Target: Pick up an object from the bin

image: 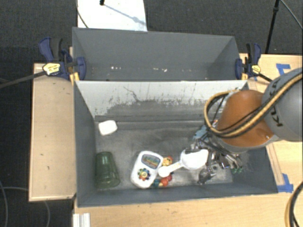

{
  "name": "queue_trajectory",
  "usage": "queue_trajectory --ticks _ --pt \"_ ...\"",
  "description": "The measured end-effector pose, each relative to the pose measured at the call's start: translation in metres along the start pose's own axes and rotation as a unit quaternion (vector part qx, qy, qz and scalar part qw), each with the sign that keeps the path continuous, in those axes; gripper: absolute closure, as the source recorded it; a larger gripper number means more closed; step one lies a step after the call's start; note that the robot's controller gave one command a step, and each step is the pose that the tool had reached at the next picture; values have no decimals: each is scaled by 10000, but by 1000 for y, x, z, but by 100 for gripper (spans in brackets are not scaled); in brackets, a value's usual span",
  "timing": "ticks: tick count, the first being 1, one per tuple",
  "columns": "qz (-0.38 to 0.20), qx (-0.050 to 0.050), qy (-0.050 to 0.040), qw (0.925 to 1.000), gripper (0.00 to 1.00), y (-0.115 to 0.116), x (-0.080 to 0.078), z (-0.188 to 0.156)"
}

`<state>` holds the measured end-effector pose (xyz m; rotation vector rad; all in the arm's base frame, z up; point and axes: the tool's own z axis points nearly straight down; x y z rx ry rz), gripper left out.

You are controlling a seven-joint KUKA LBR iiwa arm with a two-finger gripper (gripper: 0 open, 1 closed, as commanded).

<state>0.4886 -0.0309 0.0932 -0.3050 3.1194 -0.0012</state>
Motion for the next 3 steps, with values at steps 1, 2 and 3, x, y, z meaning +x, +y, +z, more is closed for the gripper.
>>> queue_trajectory --ticks 1,2,3 --pt "754 -26 21 9971 100 -12 -2 20" --pt "751 -26 20 9972 100 -12 -2 20" --pt "748 -25 19 9972 100 -12 -2 16"
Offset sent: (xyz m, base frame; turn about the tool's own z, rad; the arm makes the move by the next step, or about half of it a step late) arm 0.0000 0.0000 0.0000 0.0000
